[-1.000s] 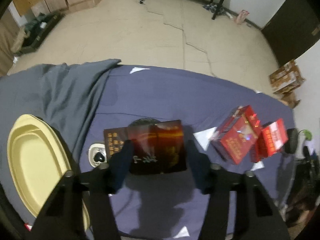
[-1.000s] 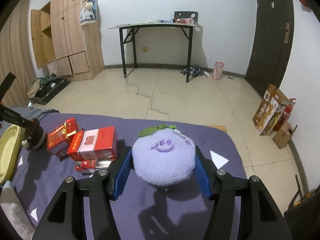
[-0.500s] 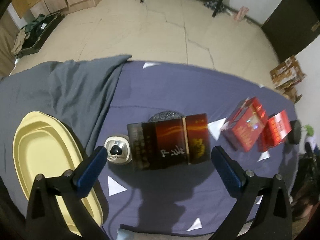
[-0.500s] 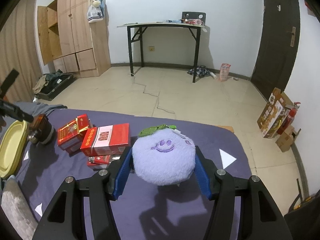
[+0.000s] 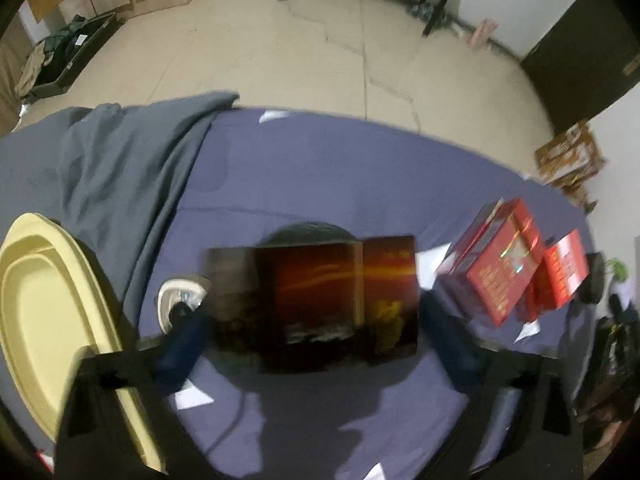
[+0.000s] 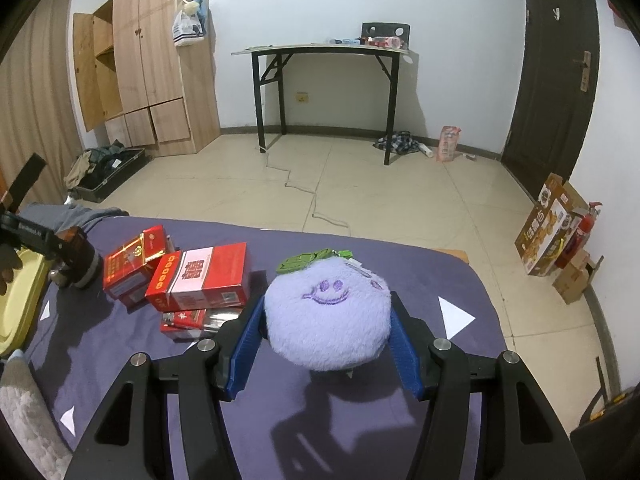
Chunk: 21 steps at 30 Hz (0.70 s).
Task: Organize rigid objects
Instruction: 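Carry the dark red box and lavender plush ball into the yellow tray, release both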
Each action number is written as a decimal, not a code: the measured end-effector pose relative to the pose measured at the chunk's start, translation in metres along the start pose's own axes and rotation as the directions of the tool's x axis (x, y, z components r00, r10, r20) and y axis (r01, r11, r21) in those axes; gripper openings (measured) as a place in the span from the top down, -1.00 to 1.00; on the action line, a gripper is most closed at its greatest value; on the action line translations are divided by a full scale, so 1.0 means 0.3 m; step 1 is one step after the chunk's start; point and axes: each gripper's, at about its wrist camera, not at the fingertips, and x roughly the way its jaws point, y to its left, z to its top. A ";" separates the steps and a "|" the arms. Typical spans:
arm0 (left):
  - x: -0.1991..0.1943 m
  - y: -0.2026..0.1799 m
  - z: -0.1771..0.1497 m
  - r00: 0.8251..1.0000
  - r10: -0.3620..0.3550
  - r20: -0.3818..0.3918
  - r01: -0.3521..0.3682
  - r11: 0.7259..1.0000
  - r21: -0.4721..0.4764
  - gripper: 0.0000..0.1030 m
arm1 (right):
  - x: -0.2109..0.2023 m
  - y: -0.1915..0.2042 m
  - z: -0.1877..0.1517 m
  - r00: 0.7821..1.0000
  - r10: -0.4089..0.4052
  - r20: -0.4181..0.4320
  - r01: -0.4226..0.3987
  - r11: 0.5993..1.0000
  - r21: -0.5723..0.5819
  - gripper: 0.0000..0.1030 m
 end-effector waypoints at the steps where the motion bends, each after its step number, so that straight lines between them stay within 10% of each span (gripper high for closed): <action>1: -0.012 0.006 0.006 1.000 -0.010 0.013 0.010 1.000 0.000 -0.74 | -0.005 0.004 0.001 1.000 -0.005 0.004 0.005 1.000 -0.003 -0.13; 9: -0.300 0.147 0.019 0.981 -0.141 0.135 0.146 0.989 -0.022 -0.74 | -0.148 0.111 0.093 0.995 0.062 0.072 -0.061 0.998 -0.017 -0.13; 13: -0.540 0.357 0.005 0.967 -0.088 0.238 0.100 0.994 -0.038 -0.74 | -0.266 0.331 0.246 0.978 0.180 0.103 -0.163 0.975 -0.152 -0.13; 21: -0.724 0.802 -0.101 0.952 0.032 0.304 0.012 0.990 -0.142 -0.74 | -0.303 1.023 0.402 0.827 0.563 0.006 -0.553 0.814 -0.179 -0.13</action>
